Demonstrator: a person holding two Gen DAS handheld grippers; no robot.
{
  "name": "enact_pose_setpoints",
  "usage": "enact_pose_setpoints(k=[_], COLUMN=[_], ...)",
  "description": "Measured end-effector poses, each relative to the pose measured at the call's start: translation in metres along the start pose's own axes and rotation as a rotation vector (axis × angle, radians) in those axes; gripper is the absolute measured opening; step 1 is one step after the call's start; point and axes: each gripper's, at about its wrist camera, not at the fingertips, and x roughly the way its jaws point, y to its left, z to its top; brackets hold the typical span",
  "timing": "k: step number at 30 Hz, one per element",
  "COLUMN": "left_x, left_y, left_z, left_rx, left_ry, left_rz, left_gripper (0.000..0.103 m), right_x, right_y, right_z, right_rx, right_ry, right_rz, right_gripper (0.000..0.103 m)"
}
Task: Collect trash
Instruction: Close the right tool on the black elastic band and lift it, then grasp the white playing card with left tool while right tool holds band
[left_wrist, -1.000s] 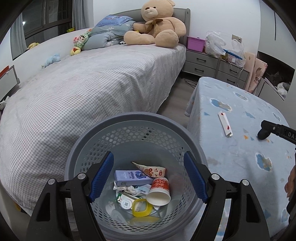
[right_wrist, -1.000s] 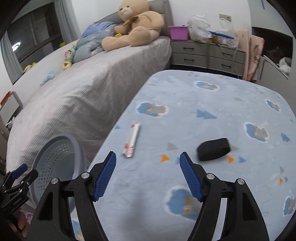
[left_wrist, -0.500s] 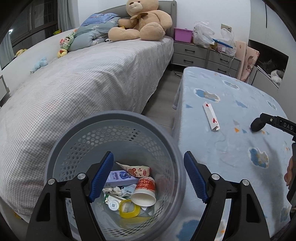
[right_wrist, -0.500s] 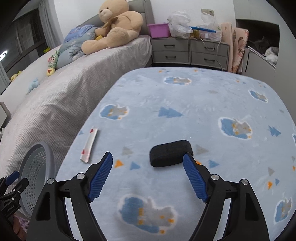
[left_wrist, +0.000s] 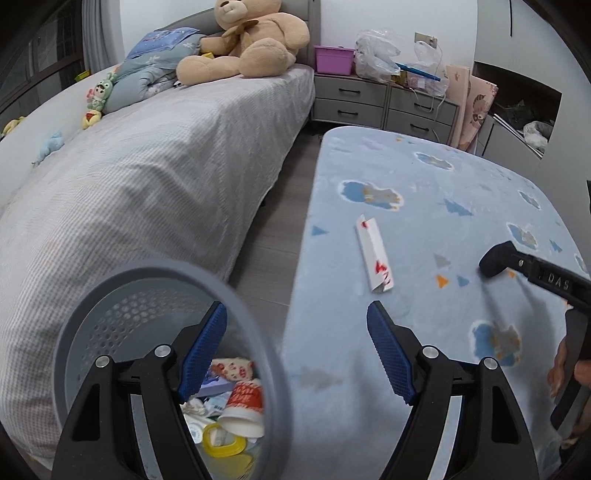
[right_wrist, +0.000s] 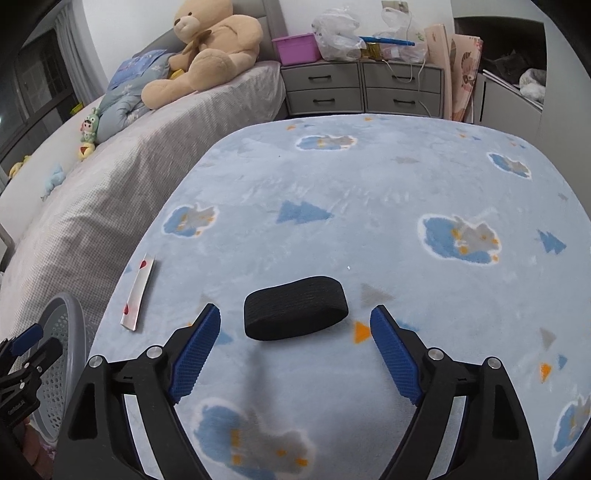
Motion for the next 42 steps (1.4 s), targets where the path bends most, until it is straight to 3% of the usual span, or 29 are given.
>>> enact_pose_setpoints(k=[15, 17, 25, 28, 42], left_x=[0.059, 0.063, 0.071, 0.075, 0.097], left_y=[-0.027, -0.028, -0.037, -0.042, -0.049], left_z=[0.046, 0.049, 0.045, 0.041, 0.038], left_rx=[0.009, 0.010, 0.024, 0.029, -0.008], left_ry=[0.055, 0.054, 0.079, 0.095, 0.146], left_rz=[-0.035, -0.031, -0.055, -0.071, -0.089], left_gripper=[0.075, 0.075, 0.075, 0.075, 0.075], right_x=[0.024, 0.028, 0.025, 0.021, 0.009], right_y=[0.001, 0.003, 0.002, 0.000, -0.003], right_z=[0.003, 0.002, 0.004, 0.005, 0.012], right_rx=[-0.026, -0.038, -0.040, -0.029, 0.008], right_ry=[0.042, 0.051, 0.040, 0.031, 0.012], right_rz=[-0.028, -0.038, -0.047, -0.036, 0.004], right_gripper=[0.081, 0.078, 0.039, 0.030, 0.027])
